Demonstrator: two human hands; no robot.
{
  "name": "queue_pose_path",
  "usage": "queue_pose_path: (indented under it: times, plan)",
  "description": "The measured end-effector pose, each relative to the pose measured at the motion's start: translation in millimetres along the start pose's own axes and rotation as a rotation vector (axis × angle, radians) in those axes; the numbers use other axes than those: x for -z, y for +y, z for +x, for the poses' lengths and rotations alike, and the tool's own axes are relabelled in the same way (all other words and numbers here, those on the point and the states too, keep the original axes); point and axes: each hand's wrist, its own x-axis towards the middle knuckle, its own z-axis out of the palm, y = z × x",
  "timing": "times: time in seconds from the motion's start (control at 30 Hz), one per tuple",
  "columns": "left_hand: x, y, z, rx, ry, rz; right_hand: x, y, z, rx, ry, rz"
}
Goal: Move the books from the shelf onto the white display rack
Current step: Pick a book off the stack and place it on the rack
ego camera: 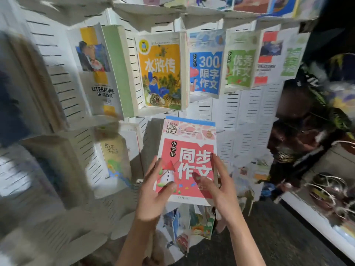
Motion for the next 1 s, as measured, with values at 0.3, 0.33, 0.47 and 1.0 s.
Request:
queue_pose_path:
  times: [0.3, 0.33, 0.47, 1.0]
  plan:
    - [-55.3, -25.3, 9.4, 0.12, 0.169, 0.165, 27.7, 74.7, 70.5, 0.002, -0.175, 0.095]
    - [-59.5, -29.0, 7.8, 0.152, 0.187, 0.147, 27.4, 80.0, 73.8, 0.012, -0.18, 0.085]
    - [-67.5, -32.3, 10.3, 0.19, 0.199, 0.158, 22.8, 91.2, 84.9, 0.128, -0.194, 0.0]
    - [-55.4, -67.7, 81.0, 0.288, 0.113, 0.202, -25.2, 124.8, 127.0, 0.39, -0.09, -0.106]
